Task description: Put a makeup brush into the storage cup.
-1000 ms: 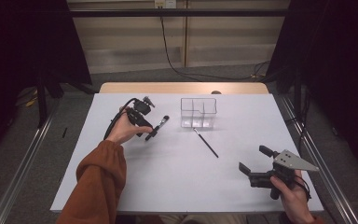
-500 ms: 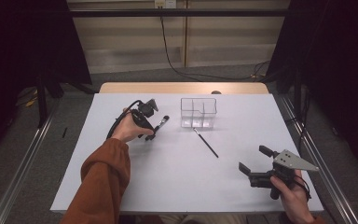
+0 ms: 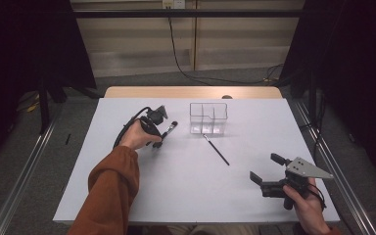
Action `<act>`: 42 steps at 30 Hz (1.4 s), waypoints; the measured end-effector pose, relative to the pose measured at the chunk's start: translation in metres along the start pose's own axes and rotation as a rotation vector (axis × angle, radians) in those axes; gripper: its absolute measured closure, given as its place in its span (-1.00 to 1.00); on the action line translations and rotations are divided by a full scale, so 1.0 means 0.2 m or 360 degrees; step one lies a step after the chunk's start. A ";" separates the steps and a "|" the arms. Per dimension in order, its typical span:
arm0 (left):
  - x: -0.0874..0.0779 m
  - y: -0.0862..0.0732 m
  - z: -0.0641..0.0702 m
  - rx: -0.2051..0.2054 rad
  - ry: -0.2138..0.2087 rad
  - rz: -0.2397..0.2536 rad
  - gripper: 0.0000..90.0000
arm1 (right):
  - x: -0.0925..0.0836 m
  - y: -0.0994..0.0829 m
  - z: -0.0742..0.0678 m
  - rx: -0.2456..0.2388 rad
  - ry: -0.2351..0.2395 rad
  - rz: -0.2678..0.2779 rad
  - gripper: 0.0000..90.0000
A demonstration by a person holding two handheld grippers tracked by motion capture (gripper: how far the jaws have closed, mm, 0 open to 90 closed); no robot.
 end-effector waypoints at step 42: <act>-0.04 -0.01 0.00 -0.0120 -0.0037 0.0093 0.78 | 0.00 0.00 -0.01 -0.0002 0.0021 -0.0012 -1.00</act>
Point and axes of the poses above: each handheld gripper's, and its own axes: x roughly forward along the jaws, y roughly out of its top, z roughly to its right, the point moved 7 cm from there along x, roughly forward along the jaws, and after that the axes turned 2 degrees about -z, right-handed, at the moved point
